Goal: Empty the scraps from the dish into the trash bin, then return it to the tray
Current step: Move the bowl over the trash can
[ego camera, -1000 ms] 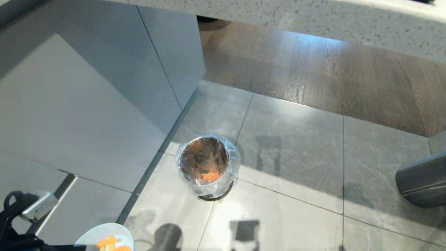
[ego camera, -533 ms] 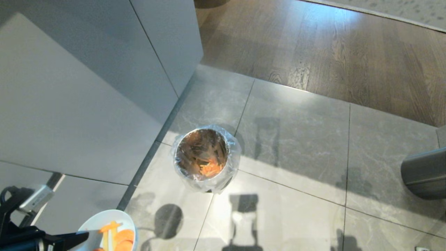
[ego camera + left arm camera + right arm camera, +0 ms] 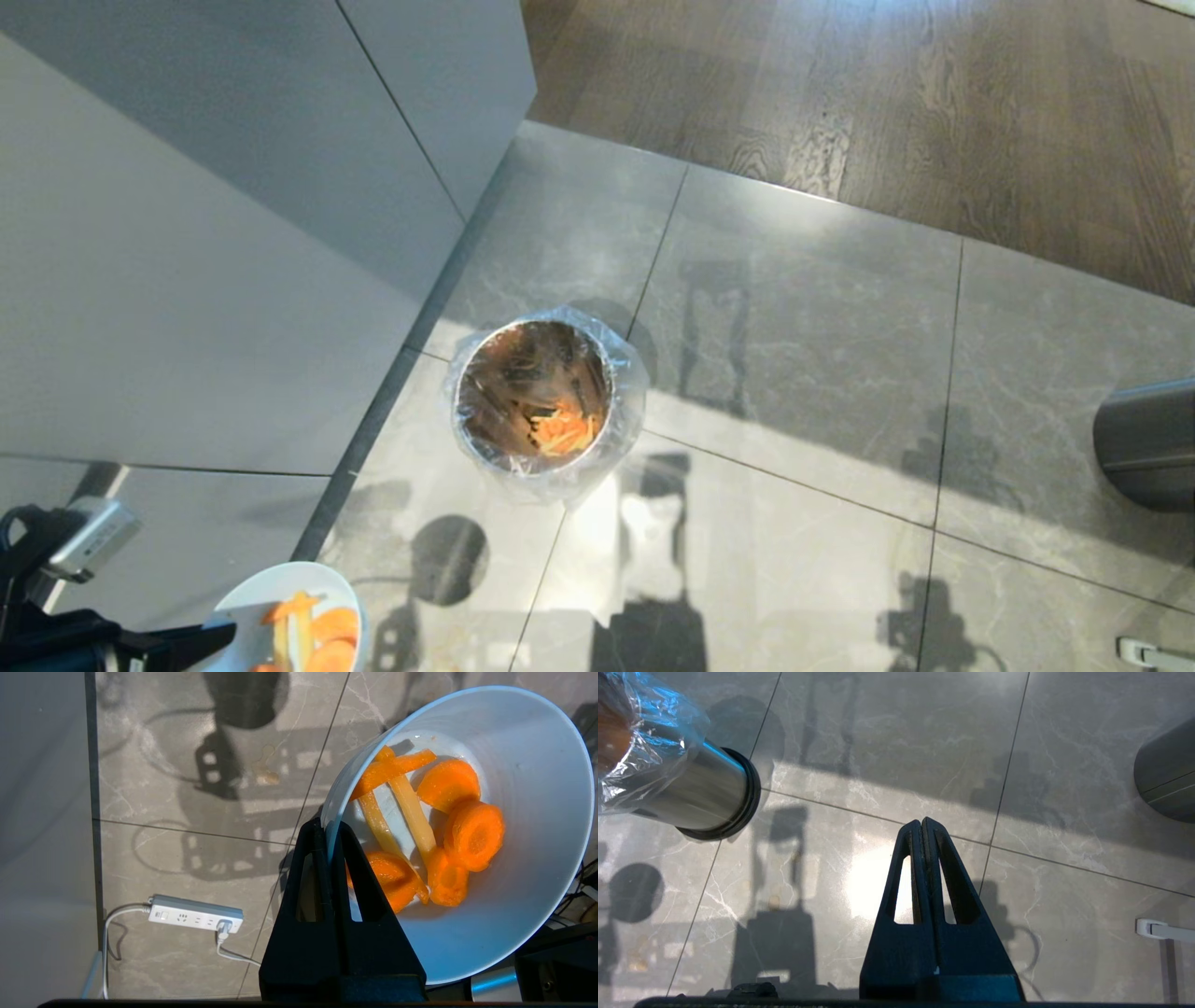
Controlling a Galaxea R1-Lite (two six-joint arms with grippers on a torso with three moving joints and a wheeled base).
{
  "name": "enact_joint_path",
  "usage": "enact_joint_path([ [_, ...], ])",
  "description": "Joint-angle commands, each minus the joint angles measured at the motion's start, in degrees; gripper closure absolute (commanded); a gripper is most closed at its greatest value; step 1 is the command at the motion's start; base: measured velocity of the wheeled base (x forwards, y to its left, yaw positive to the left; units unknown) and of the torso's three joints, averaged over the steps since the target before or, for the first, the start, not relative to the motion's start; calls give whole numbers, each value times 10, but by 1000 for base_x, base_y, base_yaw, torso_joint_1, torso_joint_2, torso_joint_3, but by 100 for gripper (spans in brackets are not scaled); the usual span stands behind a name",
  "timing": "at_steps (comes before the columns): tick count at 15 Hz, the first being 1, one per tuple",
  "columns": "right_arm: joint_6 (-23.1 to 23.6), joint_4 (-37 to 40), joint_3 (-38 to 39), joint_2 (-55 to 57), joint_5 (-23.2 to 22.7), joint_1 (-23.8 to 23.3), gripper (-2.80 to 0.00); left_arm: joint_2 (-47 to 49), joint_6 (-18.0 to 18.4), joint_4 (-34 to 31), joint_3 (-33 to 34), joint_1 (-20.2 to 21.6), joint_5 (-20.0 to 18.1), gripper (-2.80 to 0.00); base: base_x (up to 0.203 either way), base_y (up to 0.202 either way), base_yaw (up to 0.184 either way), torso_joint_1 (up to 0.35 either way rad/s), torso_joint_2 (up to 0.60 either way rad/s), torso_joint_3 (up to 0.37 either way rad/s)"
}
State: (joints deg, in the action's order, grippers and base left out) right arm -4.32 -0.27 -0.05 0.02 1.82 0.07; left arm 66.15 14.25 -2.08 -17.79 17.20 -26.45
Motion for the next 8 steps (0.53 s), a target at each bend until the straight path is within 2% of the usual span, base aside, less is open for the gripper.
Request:
enact_joint_path([
  [1, 0, 0, 0, 0, 0, 0, 0, -3, 1, 0, 2, 3, -1, 0, 0, 0, 0, 2, 0, -78],
  [8, 0, 0, 0, 0, 0, 0, 0, -1, 3, 1, -2, 1, 0, 0, 0, 0, 0, 0, -1, -6],
])
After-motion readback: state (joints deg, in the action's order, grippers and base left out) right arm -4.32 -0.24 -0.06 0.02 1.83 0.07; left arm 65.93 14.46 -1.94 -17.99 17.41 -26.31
